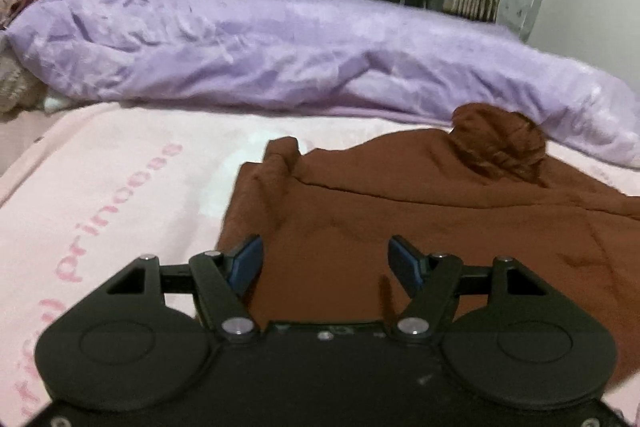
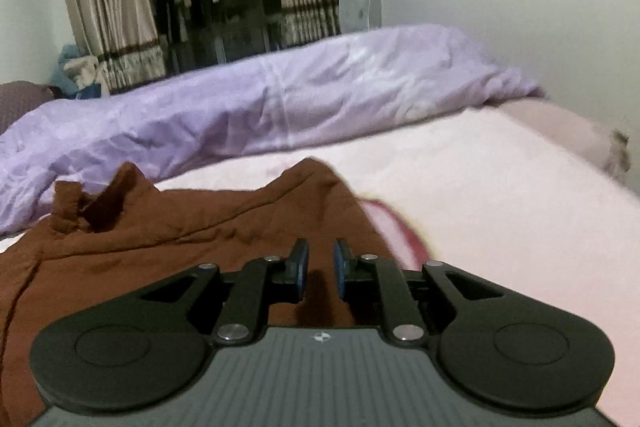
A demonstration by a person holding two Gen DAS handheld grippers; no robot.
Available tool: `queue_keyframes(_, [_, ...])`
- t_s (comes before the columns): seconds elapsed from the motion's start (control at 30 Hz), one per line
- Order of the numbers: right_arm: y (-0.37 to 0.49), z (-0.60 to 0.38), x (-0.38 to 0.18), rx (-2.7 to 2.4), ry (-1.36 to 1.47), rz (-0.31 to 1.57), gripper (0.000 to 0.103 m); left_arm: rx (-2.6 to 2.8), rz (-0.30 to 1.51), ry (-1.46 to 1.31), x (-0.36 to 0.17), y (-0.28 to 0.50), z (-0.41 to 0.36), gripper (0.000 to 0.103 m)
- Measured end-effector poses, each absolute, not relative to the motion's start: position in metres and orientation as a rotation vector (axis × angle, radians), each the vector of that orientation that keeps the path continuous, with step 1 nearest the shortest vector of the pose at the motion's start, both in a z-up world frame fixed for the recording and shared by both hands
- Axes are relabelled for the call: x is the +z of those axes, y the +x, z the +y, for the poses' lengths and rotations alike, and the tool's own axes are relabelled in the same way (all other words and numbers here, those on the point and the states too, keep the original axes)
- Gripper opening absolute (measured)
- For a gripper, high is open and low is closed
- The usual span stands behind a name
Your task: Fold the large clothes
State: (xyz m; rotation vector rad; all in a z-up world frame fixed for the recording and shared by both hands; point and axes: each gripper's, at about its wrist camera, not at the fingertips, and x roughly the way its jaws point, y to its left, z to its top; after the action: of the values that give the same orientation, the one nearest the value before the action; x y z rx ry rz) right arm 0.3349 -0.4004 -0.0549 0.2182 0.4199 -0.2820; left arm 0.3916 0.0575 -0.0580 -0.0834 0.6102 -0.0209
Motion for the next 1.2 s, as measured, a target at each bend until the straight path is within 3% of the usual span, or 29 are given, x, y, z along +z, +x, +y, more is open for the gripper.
queue_keyframes(0.33, [0.299,-0.423,-0.071,-0.342,0.238,0.478,0.022,-0.004,0.635,-0.11,-0.087,0.342,0.069,0.07])
queue_keyframes(0.37, [0.3,-0.426,-0.078,-0.352,0.247,0.49,0.024,-0.006,0.636,-0.098,-0.09,0.344,0.067,0.071])
queue_keyframes(0.43, [0.296,-0.433,-0.09,-0.355,0.295,0.486,0.042,-0.005,0.636,-0.093,-0.096,0.348,0.067,0.071])
queue_keyframes(0.47, [0.293,-0.438,-0.094,-0.358,0.334,0.48,0.044,-0.006,0.637,-0.102,-0.098,0.349,0.068,0.072])
queue_keyframes(0.67, [0.286,-0.448,-0.095,-0.337,0.439,0.472,0.044,-0.021,0.625,-0.144,-0.101,0.352,0.075,0.071])
queue_keyframes(0.83, [0.281,-0.423,-0.067,-0.362,0.334,0.449,0.034,-0.009,0.573,-0.178,-0.084,0.328,0.077,0.07])
queue_keyframes(1.0, [0.272,-0.36,-0.034,-0.274,0.222,0.362,0.034,0.04,0.537,-0.285,-0.074,0.293,0.09,0.07])
queue_keyframes(1.2, [0.288,-0.271,-0.024,-0.013,0.185,0.385,0.035,0.047,0.564,-0.502,-0.09,0.275,0.113,0.071])
